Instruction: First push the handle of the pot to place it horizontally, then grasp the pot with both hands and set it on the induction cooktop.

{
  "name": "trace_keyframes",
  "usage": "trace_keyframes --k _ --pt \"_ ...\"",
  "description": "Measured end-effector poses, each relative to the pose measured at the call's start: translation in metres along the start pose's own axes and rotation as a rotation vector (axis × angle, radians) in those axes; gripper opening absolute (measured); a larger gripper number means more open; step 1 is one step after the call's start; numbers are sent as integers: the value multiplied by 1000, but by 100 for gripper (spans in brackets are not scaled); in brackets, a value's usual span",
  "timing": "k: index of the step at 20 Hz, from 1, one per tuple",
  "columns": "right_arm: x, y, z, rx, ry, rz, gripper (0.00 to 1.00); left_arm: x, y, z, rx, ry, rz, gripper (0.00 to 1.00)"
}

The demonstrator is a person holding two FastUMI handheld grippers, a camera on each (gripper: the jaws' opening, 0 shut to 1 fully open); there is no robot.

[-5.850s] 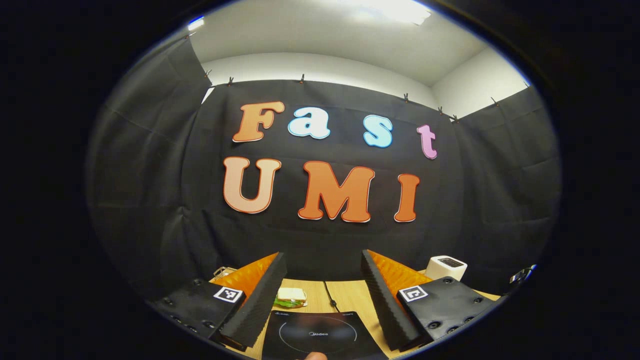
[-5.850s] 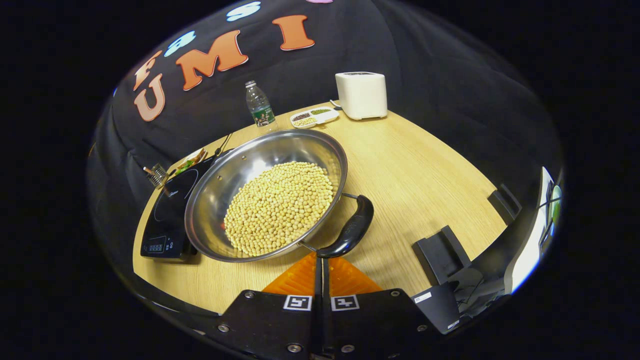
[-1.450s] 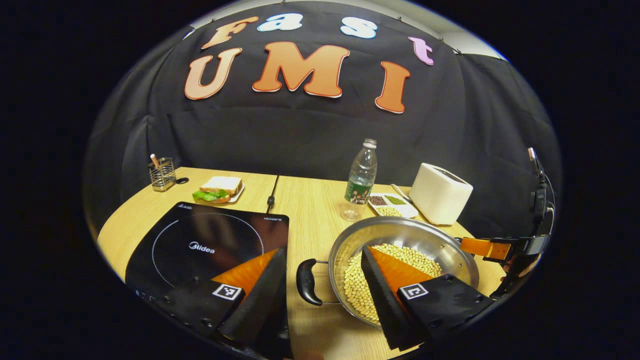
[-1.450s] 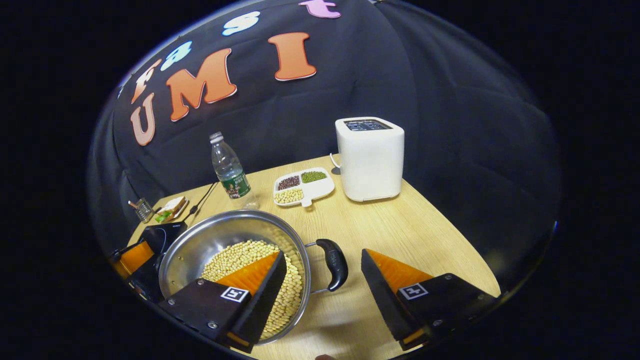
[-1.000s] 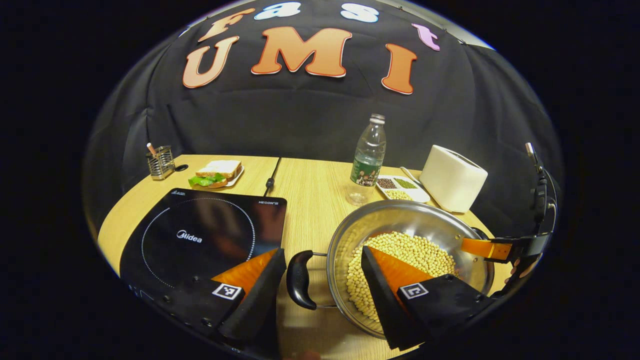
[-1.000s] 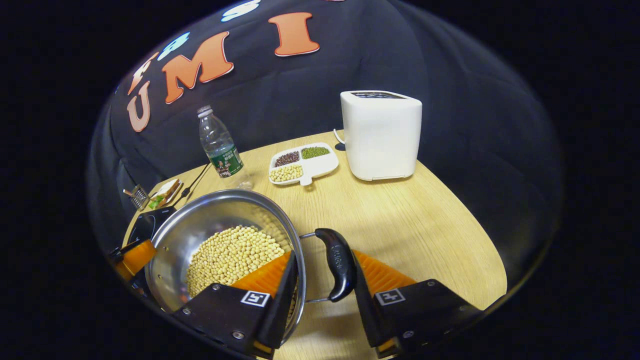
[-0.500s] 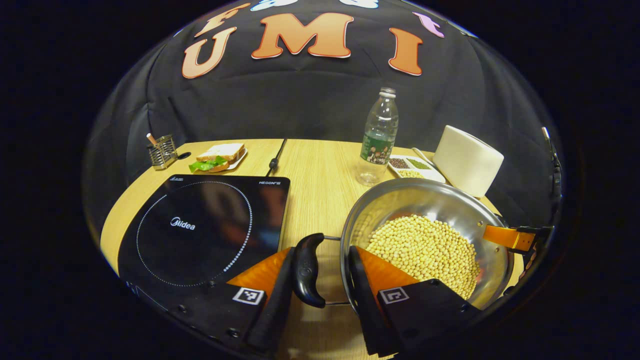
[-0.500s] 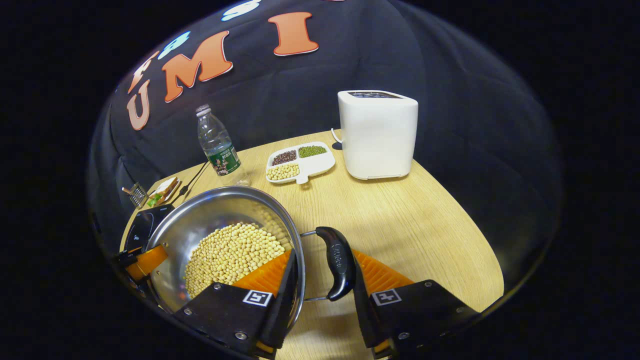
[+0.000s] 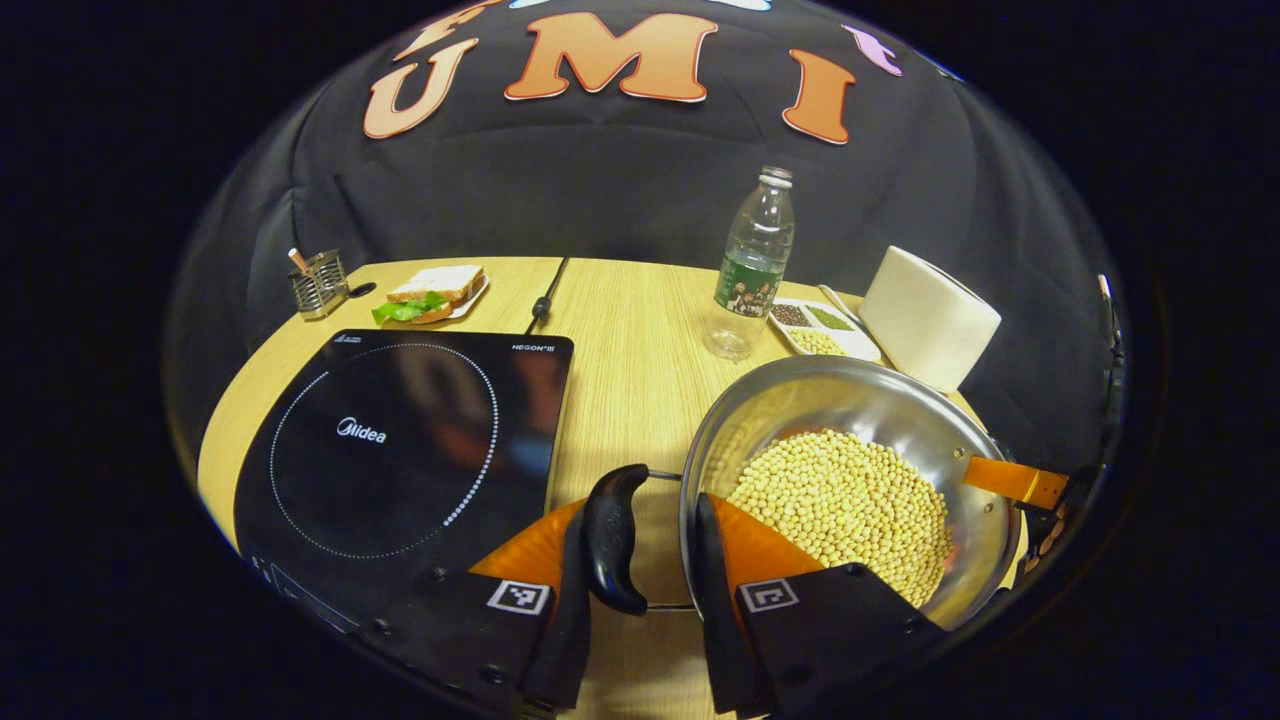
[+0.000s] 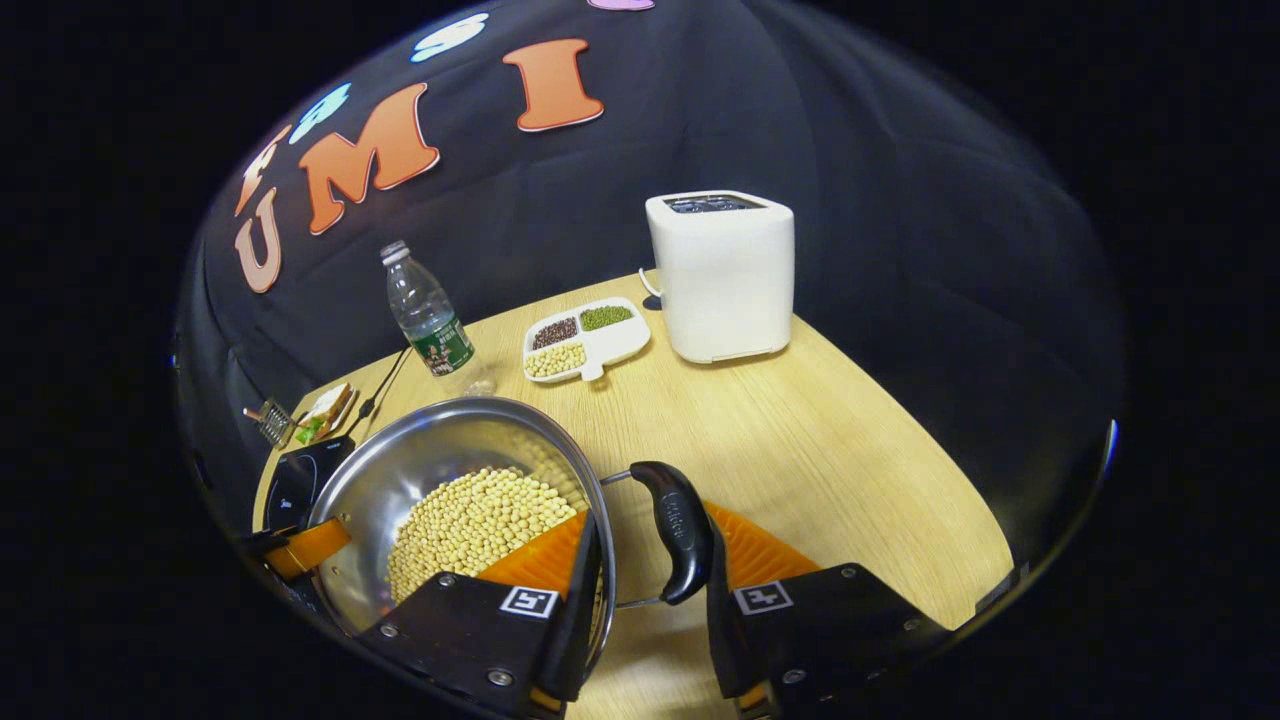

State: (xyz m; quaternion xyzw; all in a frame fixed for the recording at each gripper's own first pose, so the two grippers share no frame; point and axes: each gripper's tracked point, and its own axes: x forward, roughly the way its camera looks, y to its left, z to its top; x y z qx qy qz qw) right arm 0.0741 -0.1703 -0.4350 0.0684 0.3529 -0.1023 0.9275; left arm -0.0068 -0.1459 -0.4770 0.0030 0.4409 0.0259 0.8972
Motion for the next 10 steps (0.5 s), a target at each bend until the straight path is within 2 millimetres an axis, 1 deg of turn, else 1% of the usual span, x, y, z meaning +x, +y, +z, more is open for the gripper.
trace_keyframes --k 1,2,3,5,8,9,10 --pt "-6 2 5 2 -10 -2 49 -5 0 6 1 -13 -5 52" --pt "-13 5 9 4 -18 -2 49 -11 2 13 4 -27 -10 52" --pt "-19 8 14 8 -25 -3 50 -14 4 20 2 -38 -13 55" --pt "-29 17 23 14 -41 -2 50 -25 10 30 -2 -50 -21 54" --pt "-47 36 38 9 -69 4 49 -38 23 53 -11 -75 -26 54" --pt "-49 44 44 12 -78 7 49 -40 29 60 -11 -85 -27 51" --pt "-53 54 48 9 -85 10 49 -46 36 66 -7 -92 -26 54"
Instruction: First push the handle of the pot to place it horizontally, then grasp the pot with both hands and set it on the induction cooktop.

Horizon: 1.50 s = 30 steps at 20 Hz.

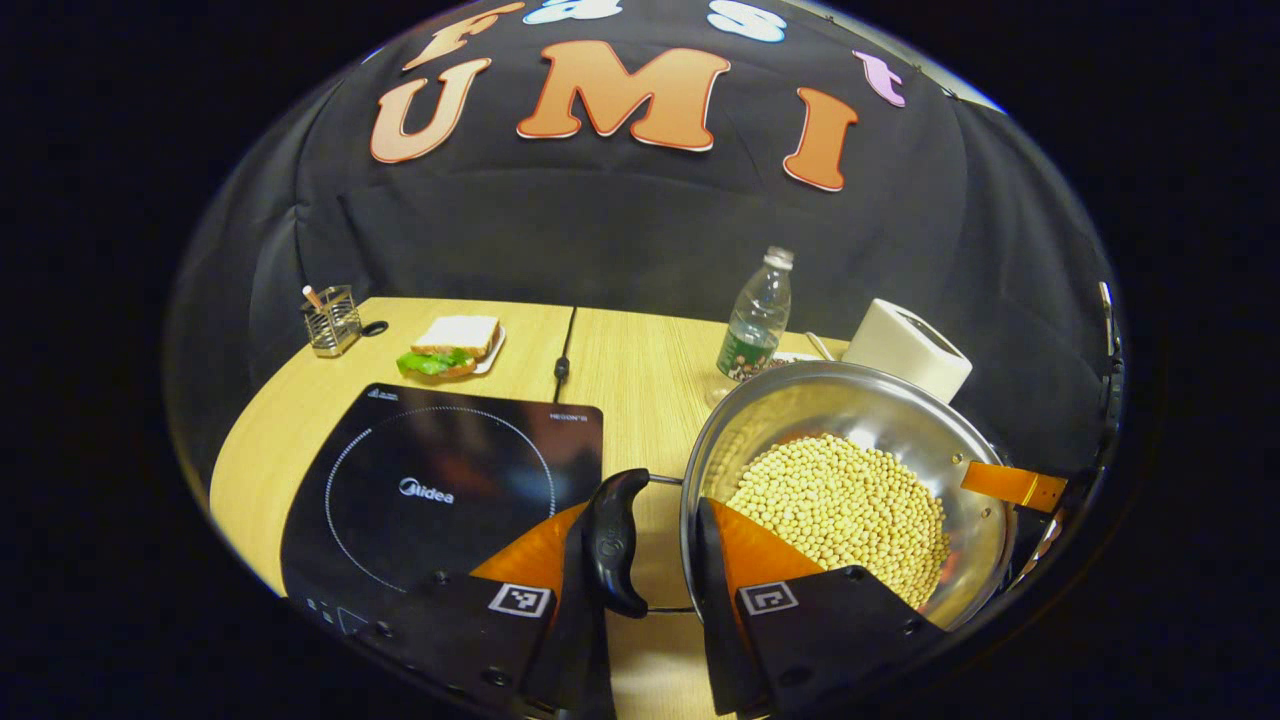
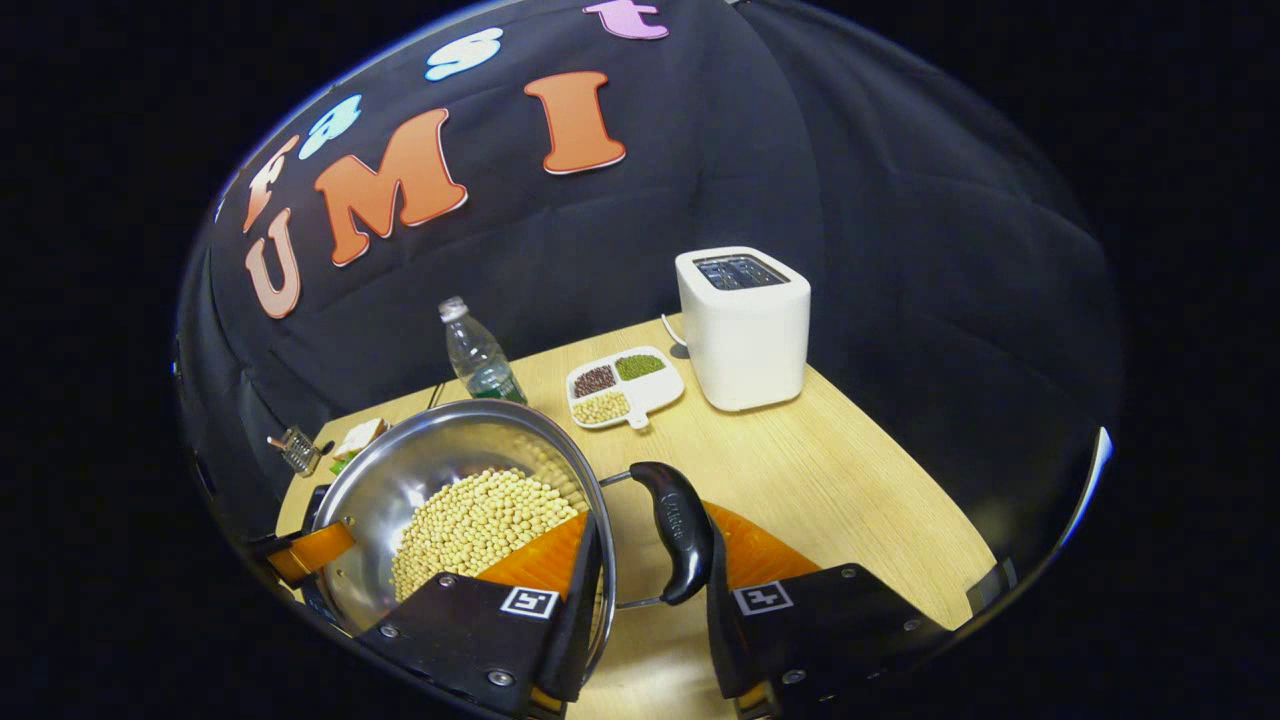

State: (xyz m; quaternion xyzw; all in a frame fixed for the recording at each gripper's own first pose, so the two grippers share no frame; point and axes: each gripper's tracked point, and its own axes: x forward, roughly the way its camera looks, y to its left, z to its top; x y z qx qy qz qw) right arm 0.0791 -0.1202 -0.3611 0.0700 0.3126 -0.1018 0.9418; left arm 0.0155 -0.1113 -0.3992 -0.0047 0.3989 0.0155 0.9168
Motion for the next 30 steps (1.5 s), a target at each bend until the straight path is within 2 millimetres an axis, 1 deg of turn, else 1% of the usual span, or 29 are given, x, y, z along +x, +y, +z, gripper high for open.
trace_keyframes --k 1,2,3,4,5,6,7,9,10,11,12,15,16,17,18,19,20,23,24,25,26,27,28,30 --pt "-3 10 3 -4 -7 4 49 -4 7 9 -1 -12 3 54" --pt "-6 20 8 -7 -13 11 49 -9 16 16 -2 -19 7 51" --pt "-9 31 11 -13 -19 19 49 -14 25 24 -3 -32 12 58" --pt "-12 42 15 -17 -29 28 49 -18 35 29 -3 -42 18 58" --pt "-14 54 16 -24 -30 36 49 -22 46 33 -5 -43 27 54" --pt "-16 66 18 -33 -31 45 49 -27 57 38 -11 -49 35 58" --pt "-17 79 20 -38 -34 55 49 -29 69 42 -17 -51 42 54" --pt "-19 106 23 -52 -40 74 49 -37 92 49 -34 -60 57 54" --pt "-20 119 21 -61 -38 83 49 -43 103 49 -43 -62 65 57" --pt "-21 132 20 -68 -35 93 49 -46 116 51 -52 -60 74 56" --pt "-19 145 20 -75 -36 103 49 -48 130 50 -62 -59 82 54" --pt "-18 184 11 -91 -27 135 49 -56 168 53 -76 -62 114 57" --pt "-14 196 6 -91 -16 145 46 -56 181 52 -74 -60 126 58" --pt "-11 207 0 -94 -6 153 49 -57 193 51 -80 -58 137 58" --pt "-11 216 -5 -99 2 159 49 -57 205 49 -83 -53 145 58" --pt "-9 225 -9 -105 8 165 49 -58 216 47 -89 -48 152 54" --pt "-7 235 -13 -107 15 169 49 -58 226 45 -93 -44 158 54" --pt "3 257 -28 -117 39 178 49 -54 252 40 -98 -35 175 51" --pt "4 263 -33 -121 48 179 49 -51 260 37 -102 -31 178 54" --pt "6 268 -37 -127 53 178 49 -49 266 34 -107 -25 180 51" --pt "8 271 -41 -132 60 176 49 -46 271 31 -111 -19 181 54" --pt "12 274 -45 -136 67 174 49 -45 276 28 -115 -10 181 54" --pt "15 278 -48 -134 72 171 50 -43 278 27 -119 -4 182 58" --pt "18 282 -55 -139 81 170 50 -35 285 24 -122 5 183 51"
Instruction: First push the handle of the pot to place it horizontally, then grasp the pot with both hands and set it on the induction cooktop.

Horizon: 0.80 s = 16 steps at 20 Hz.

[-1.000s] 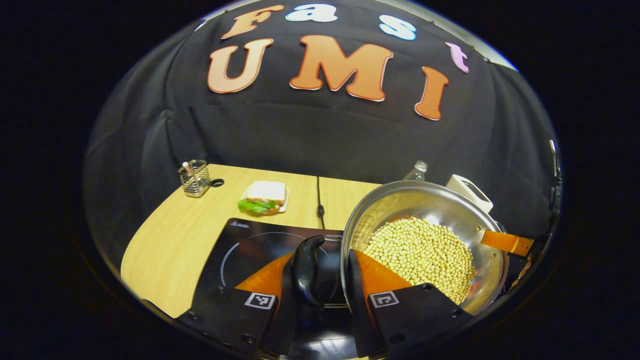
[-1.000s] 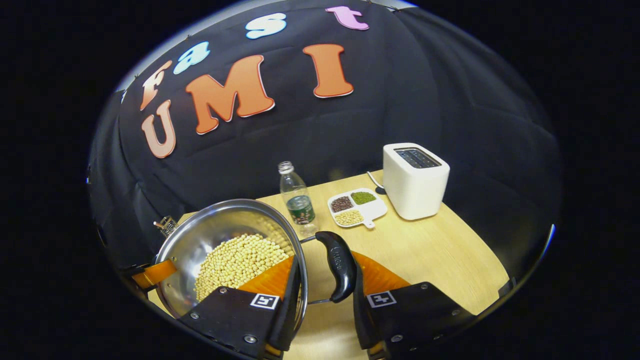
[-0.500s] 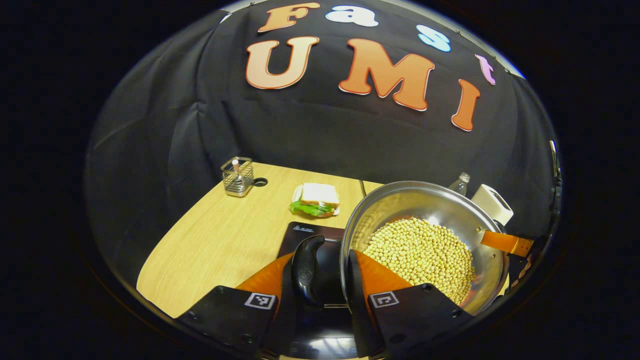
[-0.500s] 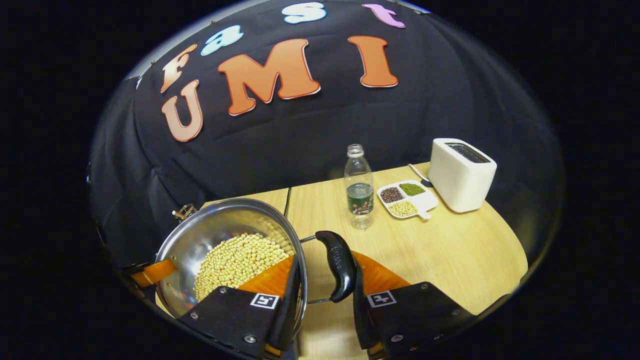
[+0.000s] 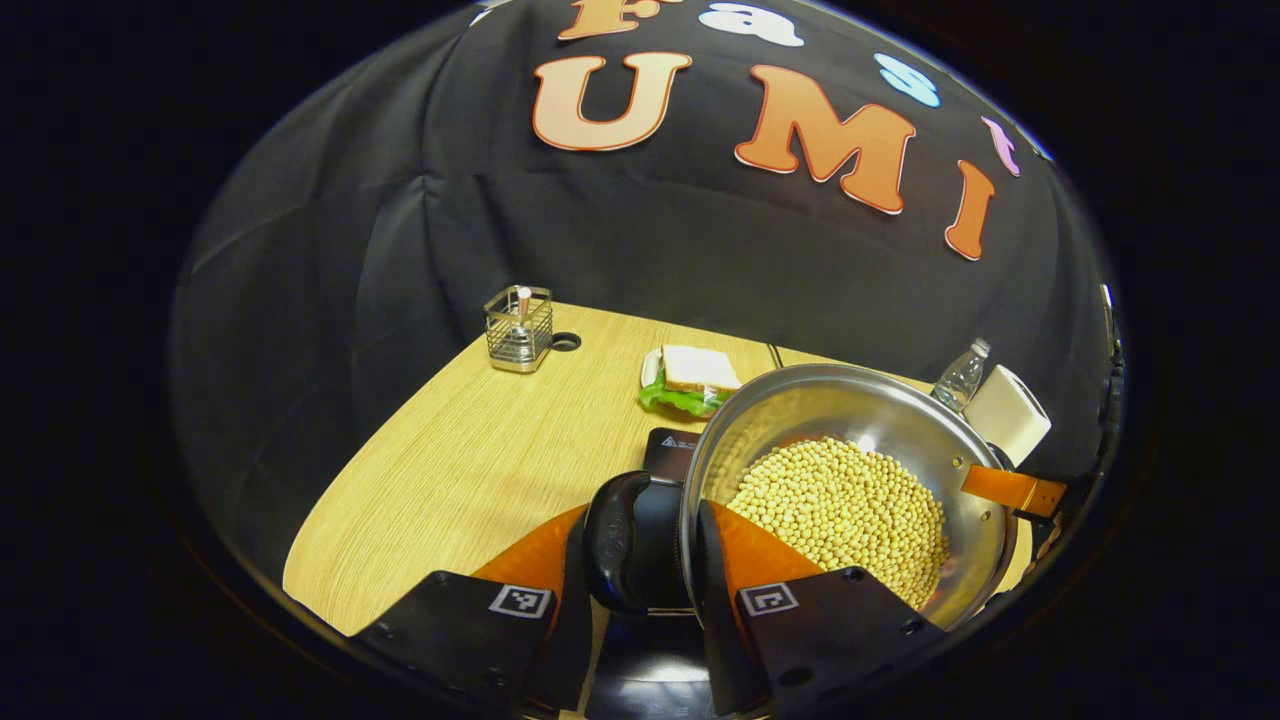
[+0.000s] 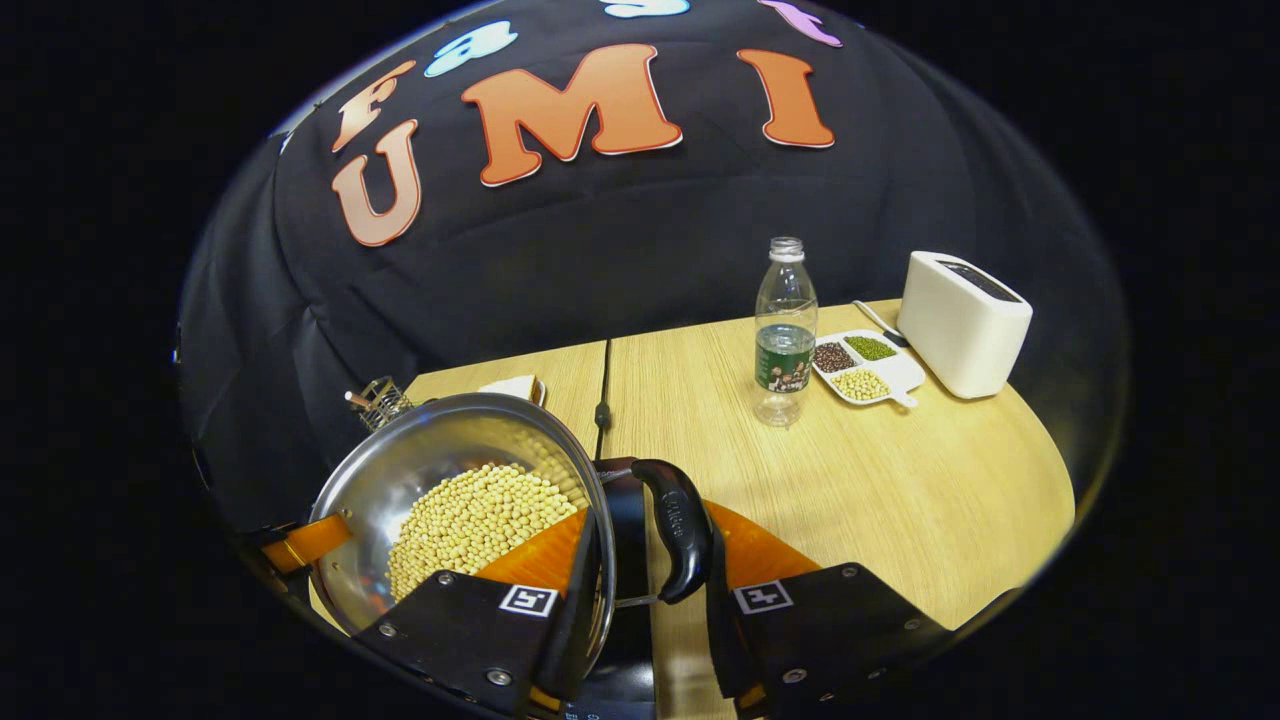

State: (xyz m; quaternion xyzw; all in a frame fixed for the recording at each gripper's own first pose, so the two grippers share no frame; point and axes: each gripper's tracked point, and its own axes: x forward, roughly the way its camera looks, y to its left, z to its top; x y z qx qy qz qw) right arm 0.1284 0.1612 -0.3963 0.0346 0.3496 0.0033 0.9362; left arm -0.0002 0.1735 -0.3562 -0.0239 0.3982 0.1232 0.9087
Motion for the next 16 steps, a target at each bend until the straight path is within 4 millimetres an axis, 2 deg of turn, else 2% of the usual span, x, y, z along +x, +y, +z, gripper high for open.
trace_keyframes --k 3,8,9,10,12,14,15,16 --pt "5 6 -9 -11 17 -1 51 11 6 -4 2 10 4 58" --pt "8 7 -18 -19 32 -7 53 19 5 -15 -5 40 -2 55" --pt "8 6 -20 -21 35 -7 49 22 3 -16 -6 47 -4 56" --pt "10 5 -23 -20 39 -8 54 24 3 -18 -7 53 -5 56" --pt "12 3 -29 -16 54 -7 56 28 3 -20 -6 63 -1 57" --pt "13 2 -34 -9 63 -11 59 23 0 -21 9 63 4 58" --pt "13 2 -37 -11 69 -10 55 21 -3 -20 19 62 9 58" --pt "14 1 -33 -10 53 -12 61 21 -4 -23 27 66 14 59"
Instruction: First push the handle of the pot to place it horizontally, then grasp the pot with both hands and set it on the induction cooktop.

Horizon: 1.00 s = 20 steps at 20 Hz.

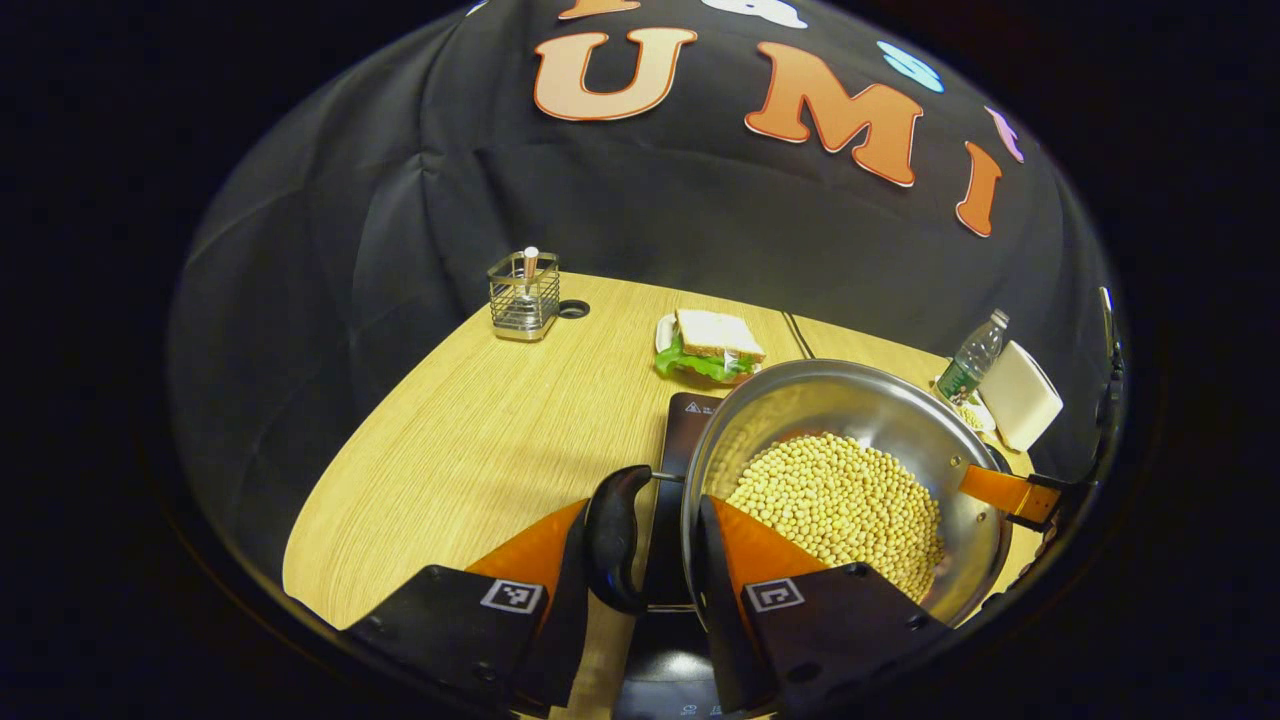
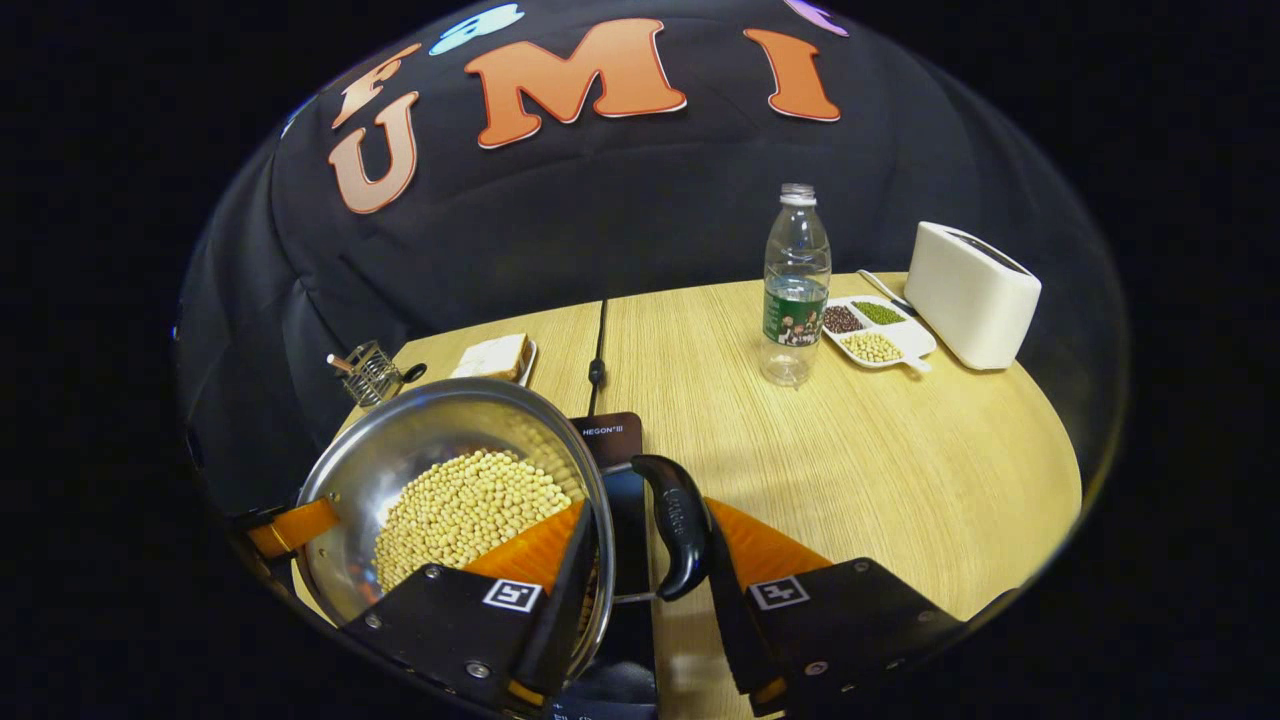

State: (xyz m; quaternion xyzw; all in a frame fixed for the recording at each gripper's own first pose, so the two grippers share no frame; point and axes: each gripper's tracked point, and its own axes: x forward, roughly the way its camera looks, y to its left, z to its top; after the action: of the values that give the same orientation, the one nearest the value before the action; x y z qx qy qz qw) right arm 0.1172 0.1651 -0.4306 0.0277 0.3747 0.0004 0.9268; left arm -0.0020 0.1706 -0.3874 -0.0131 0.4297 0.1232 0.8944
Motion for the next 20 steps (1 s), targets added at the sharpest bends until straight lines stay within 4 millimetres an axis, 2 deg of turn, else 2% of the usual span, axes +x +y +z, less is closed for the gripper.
trace_keyframes --k 2,3,4,5,7,8,9,10,11,14,17,20 --pt "-5 0 6 2 -22 11 64 -1 1 -1 0 -5 0 59" --pt "-5 0 9 8 -32 14 59 -1 1 -1 -2 -7 0 63" --pt "-8 -2 10 13 -37 17 69 -3 2 -1 3 -13 1 64" --pt "-11 -5 10 14 -35 14 71 -4 2 -1 9 -18 5 63" --pt "-18 -10 11 5 -38 16 82 -8 5 -3 15 -18 23 73" --pt "-22 -13 13 4 -49 23 88 -11 2 -3 8 -19 17 72" --pt "-27 -14 19 7 -70 30 91 -20 1 0 0 -33 22 92" --pt "-36 -16 27 13 -96 41 94 -26 0 8 -2 -56 26 97" --pt "-45 -18 35 21 -119 57 94 -34 0 15 -2 -86 34 97" --pt "-80 -32 64 11 -198 72 95 -74 -7 56 33 -234 56 97" --pt "-133 -59 108 -32 -331 50 95 -126 -33 104 60 -405 47 96" --pt "-183 -83 135 -58 -430 51 95 -185 -59 138 59 -518 7 96"
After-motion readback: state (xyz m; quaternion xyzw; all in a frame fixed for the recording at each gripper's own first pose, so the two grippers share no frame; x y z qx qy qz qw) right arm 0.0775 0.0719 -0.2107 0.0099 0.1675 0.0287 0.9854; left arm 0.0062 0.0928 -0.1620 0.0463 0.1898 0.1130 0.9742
